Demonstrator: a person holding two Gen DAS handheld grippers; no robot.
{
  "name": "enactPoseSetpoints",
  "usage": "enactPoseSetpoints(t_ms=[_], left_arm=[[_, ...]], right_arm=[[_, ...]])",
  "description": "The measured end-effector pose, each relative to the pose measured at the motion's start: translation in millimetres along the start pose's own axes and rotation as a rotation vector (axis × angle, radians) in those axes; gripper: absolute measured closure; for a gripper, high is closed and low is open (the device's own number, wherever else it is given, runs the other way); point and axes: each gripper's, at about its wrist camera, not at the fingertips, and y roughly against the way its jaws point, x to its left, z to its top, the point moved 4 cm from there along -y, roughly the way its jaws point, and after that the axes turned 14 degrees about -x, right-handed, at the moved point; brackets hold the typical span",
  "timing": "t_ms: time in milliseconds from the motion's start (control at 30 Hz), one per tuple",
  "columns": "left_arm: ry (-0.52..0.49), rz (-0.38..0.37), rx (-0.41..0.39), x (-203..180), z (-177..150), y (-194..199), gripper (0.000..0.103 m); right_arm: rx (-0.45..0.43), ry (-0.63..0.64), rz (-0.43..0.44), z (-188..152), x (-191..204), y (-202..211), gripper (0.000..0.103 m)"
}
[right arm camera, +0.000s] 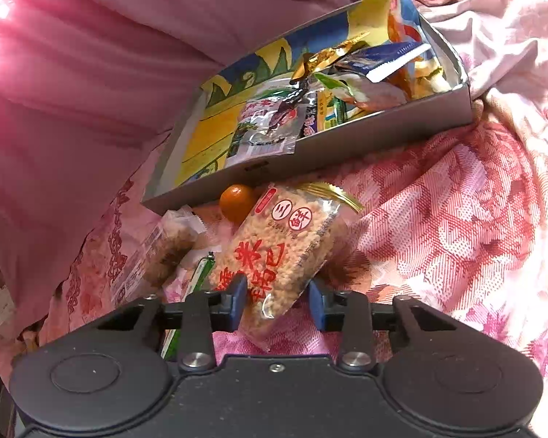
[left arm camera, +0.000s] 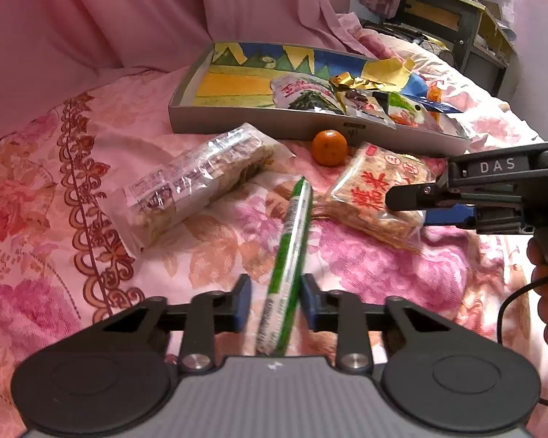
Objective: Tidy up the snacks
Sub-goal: 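Close the left tool on the green stick pack while the right tool grasps the rice cracker bag, then lift the rice cracker bag with the right tool while the left tool holds the green stick pack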
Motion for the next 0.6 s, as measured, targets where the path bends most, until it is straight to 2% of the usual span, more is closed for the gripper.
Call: enactPoseSetpoints(t_ms=[167, 400, 600], left_arm=[[0.021, 0.007, 0.01, -1, -3, 6, 0.08], [0.08, -0.001, 0.025, 4, -3, 10, 0.08], [0.116, -0.006, 0.036, 7, -3, 8, 0.08]], right_arm=[[-0.002, 0.084, -0.007, 1, 12, 13, 0.073], [0.0, 0.293, -0.042, 0, 28, 44, 0.074], [-0.038, 0.438, 0.023, -5, 49, 51, 0.074]])
